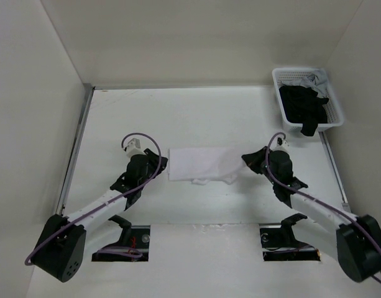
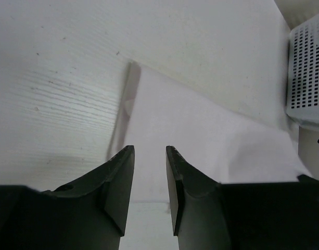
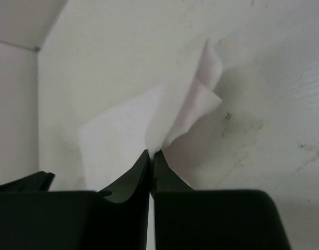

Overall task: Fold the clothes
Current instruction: Fold the tank top

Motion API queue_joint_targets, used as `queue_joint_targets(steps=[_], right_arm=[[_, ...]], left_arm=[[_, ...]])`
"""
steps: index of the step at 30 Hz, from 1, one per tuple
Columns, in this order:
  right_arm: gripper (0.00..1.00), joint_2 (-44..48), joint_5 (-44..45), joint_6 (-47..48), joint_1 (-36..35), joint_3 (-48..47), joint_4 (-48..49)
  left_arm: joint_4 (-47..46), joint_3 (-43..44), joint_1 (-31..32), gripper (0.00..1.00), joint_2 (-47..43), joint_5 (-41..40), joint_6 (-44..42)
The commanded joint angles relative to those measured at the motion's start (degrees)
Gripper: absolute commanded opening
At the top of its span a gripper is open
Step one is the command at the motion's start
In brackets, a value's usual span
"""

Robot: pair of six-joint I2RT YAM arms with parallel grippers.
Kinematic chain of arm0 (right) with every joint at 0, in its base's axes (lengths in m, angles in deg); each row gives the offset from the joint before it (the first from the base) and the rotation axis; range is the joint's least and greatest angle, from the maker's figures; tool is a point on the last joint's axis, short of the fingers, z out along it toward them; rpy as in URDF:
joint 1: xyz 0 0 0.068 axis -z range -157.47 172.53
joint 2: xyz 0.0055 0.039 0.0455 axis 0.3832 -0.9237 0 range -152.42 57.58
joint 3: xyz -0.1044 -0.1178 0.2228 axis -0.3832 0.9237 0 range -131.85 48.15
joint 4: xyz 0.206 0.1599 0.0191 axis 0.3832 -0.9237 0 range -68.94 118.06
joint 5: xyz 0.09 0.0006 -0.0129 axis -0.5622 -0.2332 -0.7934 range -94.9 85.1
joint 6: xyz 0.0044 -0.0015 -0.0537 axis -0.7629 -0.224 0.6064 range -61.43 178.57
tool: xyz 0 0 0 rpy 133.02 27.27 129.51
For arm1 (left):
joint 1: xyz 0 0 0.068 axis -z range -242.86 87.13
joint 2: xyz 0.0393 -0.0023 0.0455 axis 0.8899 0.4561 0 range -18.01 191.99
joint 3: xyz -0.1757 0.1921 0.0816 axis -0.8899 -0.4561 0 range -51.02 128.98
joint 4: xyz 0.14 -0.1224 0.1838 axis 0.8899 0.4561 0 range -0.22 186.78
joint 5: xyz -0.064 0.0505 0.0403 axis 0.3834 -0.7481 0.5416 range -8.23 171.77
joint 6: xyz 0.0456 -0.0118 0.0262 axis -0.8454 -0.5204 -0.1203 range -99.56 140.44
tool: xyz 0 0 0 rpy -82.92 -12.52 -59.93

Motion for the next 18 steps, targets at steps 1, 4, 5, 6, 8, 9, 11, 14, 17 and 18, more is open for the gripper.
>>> queue_joint_targets(steps=[1,4,5,6,8,9,11,14,17,18], right_arm=[[0.01,8.8,7.1,4.0,-1.1,-2.6,-10.4],[0.01,12.7,10.7,6.8,-5.6,-7.2,-17.8],[0.01,12.5,11.8,8.2,-7.5,-9.2,-19.4],[0.01,11.6,12.6,9.3,-9.4,-11.2,-20.6],[0.01,8.4,14.1,11.8,-13.5,-15.5,-22.3],[0.01,6.2,14.6,13.1,-15.5,-17.7,-22.9],[0.02,1.2,15.1,15.1,-19.6,-22.0,-23.6],[0.02,-8.2,14.5,17.6,-24.9,-28.6,-23.7],[0.03,-18.0,14.0,20.0,-29.4,-35.5,-23.5],[0.03,-21.6,13.6,20.6,-30.6,-38.2,-23.5]], left_arm=[[-6.1,1.5,1.7,0.3,2.3,-0.9,0.7],[-7.5,1.9,3.0,0.3,3.5,-0.9,1.1],[-7.8,1.9,3.3,0.31,3.5,-0.9,1.1],[-7.9,1.9,3.5,0.31,3.5,-0.9,1.1],[-7.9,1.9,3.6,0.31,3.1,-0.7,1.1],[-7.9,1.6,3.6,0.31,2.7,-0.6,1.1],[-7.6,0.9,3.2,0.31,1.4,-0.5,1.3],[-7.3,-0.7,2.4,0.32,-1.0,-0.4,1.6],[-6.7,-1.5,1.3,0.32,-2.7,-0.2,1.6],[-6.2,-1.6,0.9,0.32,-3.3,0.1,1.6]])
